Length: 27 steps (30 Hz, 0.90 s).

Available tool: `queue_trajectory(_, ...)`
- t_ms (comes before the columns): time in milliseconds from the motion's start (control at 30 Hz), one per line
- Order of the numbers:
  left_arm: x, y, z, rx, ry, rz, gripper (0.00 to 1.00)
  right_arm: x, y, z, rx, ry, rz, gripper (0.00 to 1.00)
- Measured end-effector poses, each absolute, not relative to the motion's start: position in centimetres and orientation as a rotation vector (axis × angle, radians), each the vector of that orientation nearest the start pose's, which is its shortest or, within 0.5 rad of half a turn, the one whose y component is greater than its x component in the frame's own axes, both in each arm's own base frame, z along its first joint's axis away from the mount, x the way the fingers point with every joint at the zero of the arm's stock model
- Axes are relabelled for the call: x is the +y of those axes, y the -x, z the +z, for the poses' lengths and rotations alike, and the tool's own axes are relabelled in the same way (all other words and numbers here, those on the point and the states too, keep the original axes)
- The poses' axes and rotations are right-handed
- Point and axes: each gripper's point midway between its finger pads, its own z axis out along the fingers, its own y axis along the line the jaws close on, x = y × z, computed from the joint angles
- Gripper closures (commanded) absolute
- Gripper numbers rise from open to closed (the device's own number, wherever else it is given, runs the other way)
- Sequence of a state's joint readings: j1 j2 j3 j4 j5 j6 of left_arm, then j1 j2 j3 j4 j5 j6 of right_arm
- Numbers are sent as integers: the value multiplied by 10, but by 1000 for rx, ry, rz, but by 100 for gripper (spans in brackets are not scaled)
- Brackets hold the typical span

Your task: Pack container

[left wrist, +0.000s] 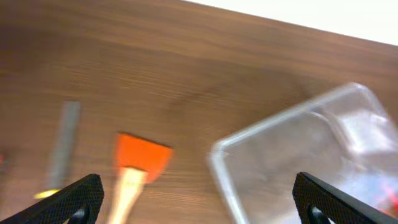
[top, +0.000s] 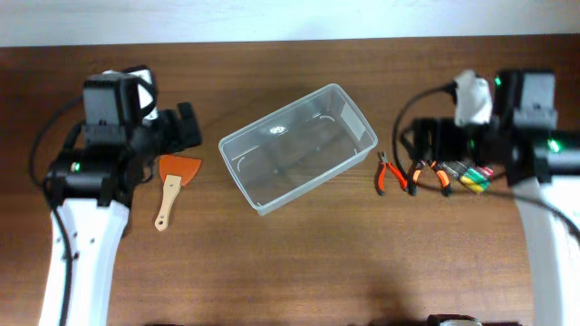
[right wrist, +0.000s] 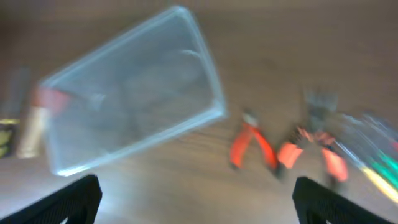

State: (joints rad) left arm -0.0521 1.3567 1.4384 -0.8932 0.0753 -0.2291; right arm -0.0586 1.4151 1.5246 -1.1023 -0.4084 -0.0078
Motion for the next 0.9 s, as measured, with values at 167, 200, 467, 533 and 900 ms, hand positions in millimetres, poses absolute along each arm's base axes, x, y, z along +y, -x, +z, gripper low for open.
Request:
queue_trajectory(167, -58, -373, 244, 2493, 117, -347, 1, 73, -377, 245, 2512, 116, 691, 32)
queue_trajectory(200, -61, -372, 239, 2515, 109, -344, 1, 77, -379, 239, 2531, 107, 702, 31)
queue_trajectory(467, -72, -370, 227, 2562, 75, -302, 95, 113, -395, 198, 2629, 192, 523, 41)
queue_trajectory(533, -72, -370, 226, 2565, 75, -299, 98, 118, -398, 190, 2641, 212, 461, 46)
queue_trajectory(900, -169, -310, 204, 2698, -346, -281, 98, 112, -423, 140, 2709, 188, 291, 90)
